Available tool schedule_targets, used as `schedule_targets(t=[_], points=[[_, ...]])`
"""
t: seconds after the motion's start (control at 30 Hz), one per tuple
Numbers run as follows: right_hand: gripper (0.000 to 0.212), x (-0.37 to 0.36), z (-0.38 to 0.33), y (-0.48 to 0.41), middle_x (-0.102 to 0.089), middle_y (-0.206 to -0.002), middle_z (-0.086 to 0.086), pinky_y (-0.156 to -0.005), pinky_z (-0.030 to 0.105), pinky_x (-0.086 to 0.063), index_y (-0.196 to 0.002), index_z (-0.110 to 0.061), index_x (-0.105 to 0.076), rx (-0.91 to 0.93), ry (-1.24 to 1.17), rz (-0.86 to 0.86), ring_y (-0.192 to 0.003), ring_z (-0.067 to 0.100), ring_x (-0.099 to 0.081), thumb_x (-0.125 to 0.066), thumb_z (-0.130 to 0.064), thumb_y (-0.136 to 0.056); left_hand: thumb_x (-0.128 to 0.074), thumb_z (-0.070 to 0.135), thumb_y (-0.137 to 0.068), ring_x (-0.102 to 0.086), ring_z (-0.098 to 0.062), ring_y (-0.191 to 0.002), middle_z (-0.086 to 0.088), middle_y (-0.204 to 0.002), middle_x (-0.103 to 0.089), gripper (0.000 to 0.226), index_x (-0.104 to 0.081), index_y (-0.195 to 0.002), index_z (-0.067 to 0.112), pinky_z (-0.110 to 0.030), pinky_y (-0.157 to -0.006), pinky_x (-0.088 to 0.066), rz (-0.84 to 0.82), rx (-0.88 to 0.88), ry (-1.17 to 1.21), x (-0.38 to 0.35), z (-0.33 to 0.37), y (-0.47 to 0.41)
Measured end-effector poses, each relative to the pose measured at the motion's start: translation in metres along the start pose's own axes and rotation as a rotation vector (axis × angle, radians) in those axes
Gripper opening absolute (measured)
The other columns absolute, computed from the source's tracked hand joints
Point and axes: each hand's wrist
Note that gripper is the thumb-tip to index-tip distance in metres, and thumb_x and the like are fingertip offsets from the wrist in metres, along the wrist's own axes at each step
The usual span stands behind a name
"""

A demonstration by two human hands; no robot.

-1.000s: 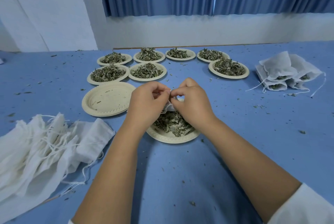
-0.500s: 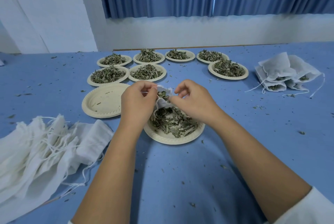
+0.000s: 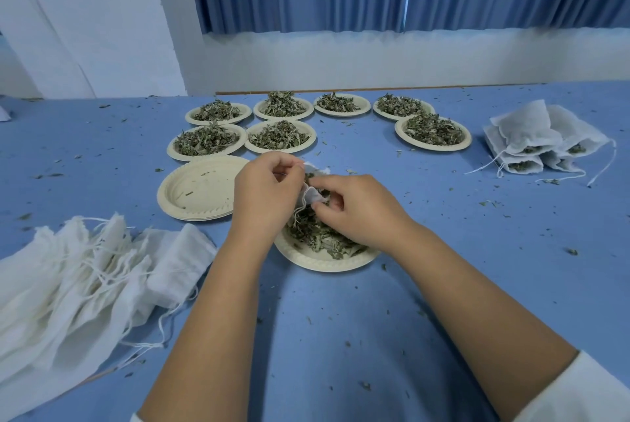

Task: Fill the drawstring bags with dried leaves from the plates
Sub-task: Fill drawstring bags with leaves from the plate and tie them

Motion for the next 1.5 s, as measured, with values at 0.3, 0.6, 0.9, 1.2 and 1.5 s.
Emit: schedule_targets(t=[0.3, 0.6, 0.9, 1.2, 1.5], points=[[0.018, 0.005, 0.001, -0.001, -0.046, -0.052, -0.015, -0.059, 0.029, -0.046, -0.103, -0.035, -0.065, 0.022, 0.056, 0.038, -0.064, 0.01, -0.052, -0.057, -0.042, -0.088, -0.063, 0.014, -0.093, -0.069, -0.013, -0.074, 0.01, -0.068, -0.067, 0.018, -0.067, -0.081, 0.027, -0.038, -0.073, -0.059, -0.027, -0.02, 0.02, 0.0, 0.002, 0.001], [0.017, 0.0, -0.001, -0.001, -0.049, -0.053, -0.011, -0.051, 0.027, -0.04, -0.098, -0.032, -0.06, 0.034, 0.124, -0.042, -0.064, 0.012, -0.053, -0.056, -0.04, -0.083, -0.064, 0.013, -0.091, -0.068, -0.014, -0.072, 0.008, -0.067, -0.069, 0.014, -0.07, -0.082, 0.022, -0.035, -0.077, -0.058, -0.126, -0.039, 0.014, -0.001, 0.004, 0.002], [0.029, 0.022, 0.002, -0.001, -0.054, -0.049, -0.018, -0.057, 0.027, -0.045, -0.097, -0.039, -0.064, -0.003, 0.011, 0.034, -0.057, 0.0, -0.052, -0.056, -0.057, -0.076, -0.062, 0.016, -0.093, -0.065, -0.005, -0.064, 0.015, -0.061, -0.065, 0.019, -0.066, -0.08, 0.029, -0.021, -0.061, -0.053, -0.029, -0.047, -0.008, 0.002, -0.001, 0.0], [0.008, 0.022, 0.01, -0.002, -0.049, -0.057, -0.013, -0.056, 0.026, -0.036, -0.095, -0.035, -0.065, 0.06, 0.156, -0.018, -0.059, -0.002, -0.046, -0.065, -0.034, -0.087, -0.06, 0.015, -0.094, -0.064, -0.004, -0.066, 0.011, -0.063, -0.065, 0.02, -0.065, -0.079, 0.028, -0.02, -0.059, -0.053, 0.022, -0.008, 0.033, 0.005, -0.001, -0.002], [0.034, 0.014, 0.011, -0.002, -0.053, -0.06, -0.017, -0.057, 0.025, -0.041, -0.125, -0.042, -0.061, 0.063, 0.101, -0.041, -0.061, -0.005, -0.048, -0.056, -0.034, -0.092, -0.06, 0.013, -0.094, -0.064, -0.004, -0.066, 0.01, -0.068, -0.066, 0.019, -0.065, -0.082, 0.026, -0.021, -0.062, -0.053, -0.006, -0.008, 0.015, 0.005, 0.0, -0.001]])
Point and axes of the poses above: each hand's wrist, its own y-axis away from the middle knuckle, its own x-axis out of the back of the hand, z = x × y
